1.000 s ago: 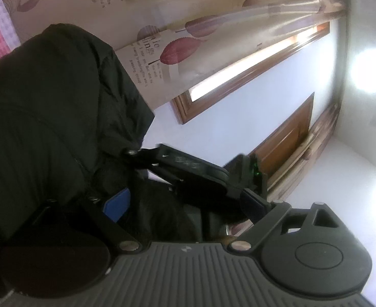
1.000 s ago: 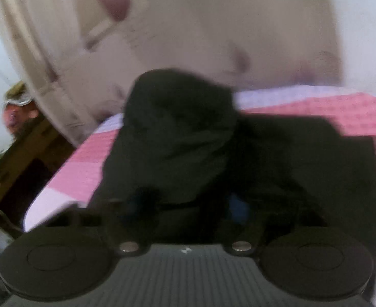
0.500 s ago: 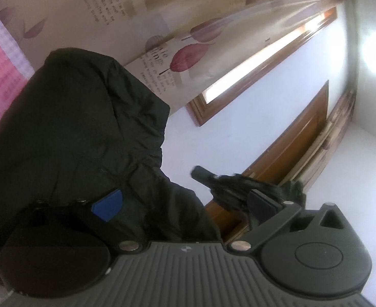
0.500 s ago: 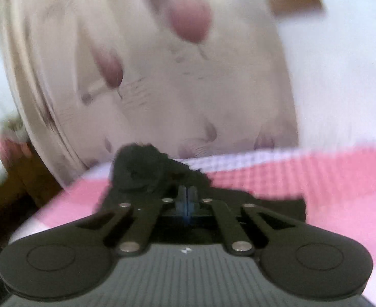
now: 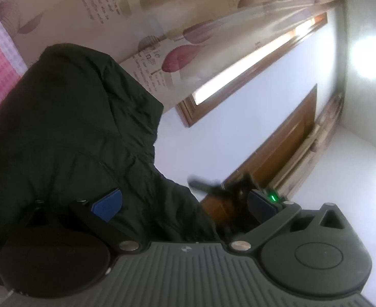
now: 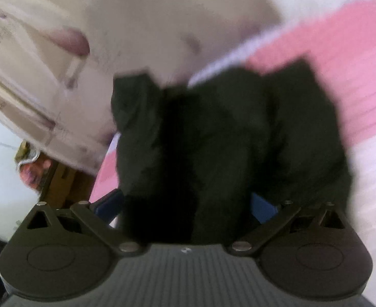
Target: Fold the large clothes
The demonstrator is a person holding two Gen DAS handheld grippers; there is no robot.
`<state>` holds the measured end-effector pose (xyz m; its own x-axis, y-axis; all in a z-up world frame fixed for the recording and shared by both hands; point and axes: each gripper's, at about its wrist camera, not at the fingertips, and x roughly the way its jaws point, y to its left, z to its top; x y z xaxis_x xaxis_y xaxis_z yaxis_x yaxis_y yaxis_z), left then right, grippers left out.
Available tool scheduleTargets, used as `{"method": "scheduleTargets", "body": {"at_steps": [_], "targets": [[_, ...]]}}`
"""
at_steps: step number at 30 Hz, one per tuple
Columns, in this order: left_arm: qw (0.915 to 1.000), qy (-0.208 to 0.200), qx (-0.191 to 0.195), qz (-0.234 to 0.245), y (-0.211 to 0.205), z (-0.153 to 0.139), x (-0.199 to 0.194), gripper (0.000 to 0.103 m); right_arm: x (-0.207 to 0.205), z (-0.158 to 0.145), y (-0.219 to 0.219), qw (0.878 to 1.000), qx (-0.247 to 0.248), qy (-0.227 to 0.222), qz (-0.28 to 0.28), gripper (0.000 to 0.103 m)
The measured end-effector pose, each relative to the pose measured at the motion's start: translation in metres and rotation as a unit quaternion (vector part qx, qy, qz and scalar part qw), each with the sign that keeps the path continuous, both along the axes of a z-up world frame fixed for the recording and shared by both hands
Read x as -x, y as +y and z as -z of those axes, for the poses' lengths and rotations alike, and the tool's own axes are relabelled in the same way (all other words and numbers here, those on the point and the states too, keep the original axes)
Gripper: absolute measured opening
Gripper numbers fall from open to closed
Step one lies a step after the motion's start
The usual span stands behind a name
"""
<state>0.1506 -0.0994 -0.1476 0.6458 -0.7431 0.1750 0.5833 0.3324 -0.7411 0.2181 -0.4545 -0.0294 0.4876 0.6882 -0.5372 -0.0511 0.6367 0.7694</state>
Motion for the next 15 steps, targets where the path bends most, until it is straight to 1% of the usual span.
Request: {"method": "scheduleTargets", "body": {"at_steps": [1, 2, 4, 5, 7, 8, 9, 10, 11, 12, 13, 14, 15], "targets": [[1.0, -0.004, -0.004, 0.006, -0.001, 0.001, 0.0, 0.103, -0.006, 0.0, 0.008, 1.0, -0.014, -0.002, -0.005, 0.103], [0.9999, -0.008, -0.009, 0.012, -0.003, 0.001, 0.0, 0.103, -0.014, -0.002, 0.016, 1.0, -0.019, -0.002, -0.008, 0.103], [0.9995, -0.014, -0.016, 0.023, -0.006, 0.002, 0.0, 0.103, -0.028, -0.009, 0.035, 1.0, -0.009, -0.008, -0.024, 0.103], [0.9994, -0.016, -0.014, 0.027, -0.006, 0.004, 0.0, 0.103, -0.032, -0.014, 0.044, 0.999, 0.006, -0.02, -0.037, 0.103], [0.9993, -0.019, -0.006, 0.031, -0.006, 0.007, 0.0, 0.103, -0.039, -0.024, 0.069, 0.994, 0.079, -0.048, -0.065, 0.103], [0.9992, -0.021, -0.008, 0.032, -0.006, 0.007, 0.0, 0.103, -0.041, -0.025, 0.082, 0.987, 0.124, -0.064, -0.083, 0.103], [0.9991, -0.022, -0.012, 0.033, -0.006, 0.007, 0.0, 0.103, -0.041, -0.024, 0.094, 0.978, 0.162, -0.08, -0.103, 0.096], [0.9991, -0.02, -0.014, 0.035, -0.004, 0.007, 0.001, 0.103, -0.038, -0.021, 0.105, 0.965, 0.208, -0.098, -0.123, 0.084], [0.999, -0.013, -0.011, 0.041, -0.002, 0.006, 0.002, 0.103, -0.034, -0.017, 0.115, 0.949, 0.256, -0.116, -0.144, 0.068], [0.9989, -0.006, -0.007, 0.045, 0.002, 0.005, 0.002, 0.103, -0.03, -0.016, 0.117, 0.943, 0.265, -0.128, -0.155, 0.059], [0.999, 0.003, -0.002, 0.045, 0.008, 0.003, 0.003, 0.103, -0.03, -0.02, 0.114, 0.943, 0.262, -0.131, -0.157, 0.052], [0.9991, 0.011, 0.001, 0.041, 0.014, 0.0, 0.005, 0.103, -0.029, -0.028, 0.109, 0.943, 0.257, -0.141, -0.155, 0.041], [0.9993, 0.015, 0.004, 0.033, 0.02, -0.004, 0.007, 0.103, -0.027, -0.036, 0.104, 0.943, 0.25, -0.157, -0.152, 0.036]]}}
